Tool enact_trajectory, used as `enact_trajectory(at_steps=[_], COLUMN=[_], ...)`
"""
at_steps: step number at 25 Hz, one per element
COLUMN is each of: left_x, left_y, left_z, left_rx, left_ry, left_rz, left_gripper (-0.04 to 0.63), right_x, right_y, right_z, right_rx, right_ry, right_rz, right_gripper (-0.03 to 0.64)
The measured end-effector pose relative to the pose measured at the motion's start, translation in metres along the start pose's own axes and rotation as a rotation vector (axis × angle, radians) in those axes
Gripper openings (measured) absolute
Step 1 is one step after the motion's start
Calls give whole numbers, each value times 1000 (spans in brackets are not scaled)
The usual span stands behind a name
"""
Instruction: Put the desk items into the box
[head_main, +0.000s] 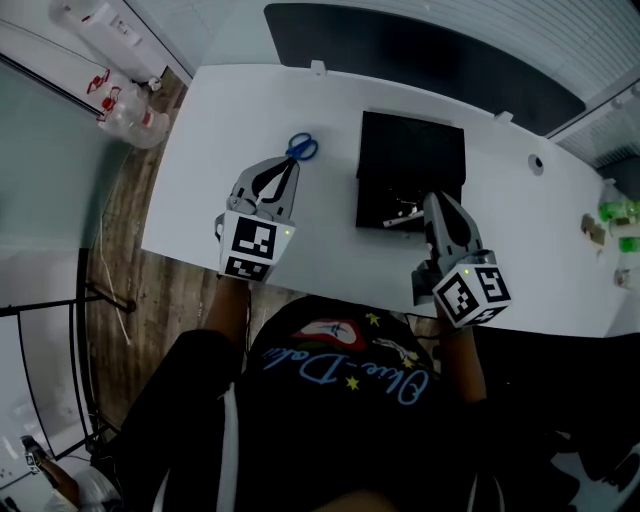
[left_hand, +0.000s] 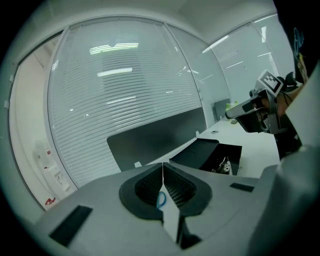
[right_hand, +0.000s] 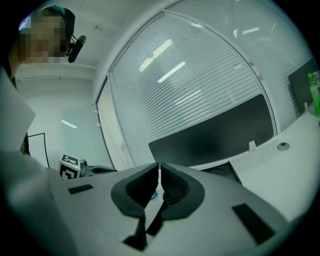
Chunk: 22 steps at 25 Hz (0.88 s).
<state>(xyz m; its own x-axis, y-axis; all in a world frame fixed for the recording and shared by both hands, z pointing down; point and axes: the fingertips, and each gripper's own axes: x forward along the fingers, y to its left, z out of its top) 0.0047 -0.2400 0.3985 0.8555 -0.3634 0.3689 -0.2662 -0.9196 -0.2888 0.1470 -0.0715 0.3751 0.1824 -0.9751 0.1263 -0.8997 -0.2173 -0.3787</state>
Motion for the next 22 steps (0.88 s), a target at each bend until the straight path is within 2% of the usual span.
enact_trajectory(at_steps=[4,10,22], left_x=[11,36,82], left_y=[6,23,32], left_z=[-16,-40,-78], left_rx=[-66,28,-12], left_ry=[31,89,112], left_rz=[-42,-81,-175], left_gripper=[11,11,11], right_x=[5,11,40], right_y=[6,5,11], right_z=[-1,-7,-17], right_rx=[-5,7,-3], right_ry=[2,-7,19], right_rz=[-32,-95,-129], right_gripper=[20,21,20])
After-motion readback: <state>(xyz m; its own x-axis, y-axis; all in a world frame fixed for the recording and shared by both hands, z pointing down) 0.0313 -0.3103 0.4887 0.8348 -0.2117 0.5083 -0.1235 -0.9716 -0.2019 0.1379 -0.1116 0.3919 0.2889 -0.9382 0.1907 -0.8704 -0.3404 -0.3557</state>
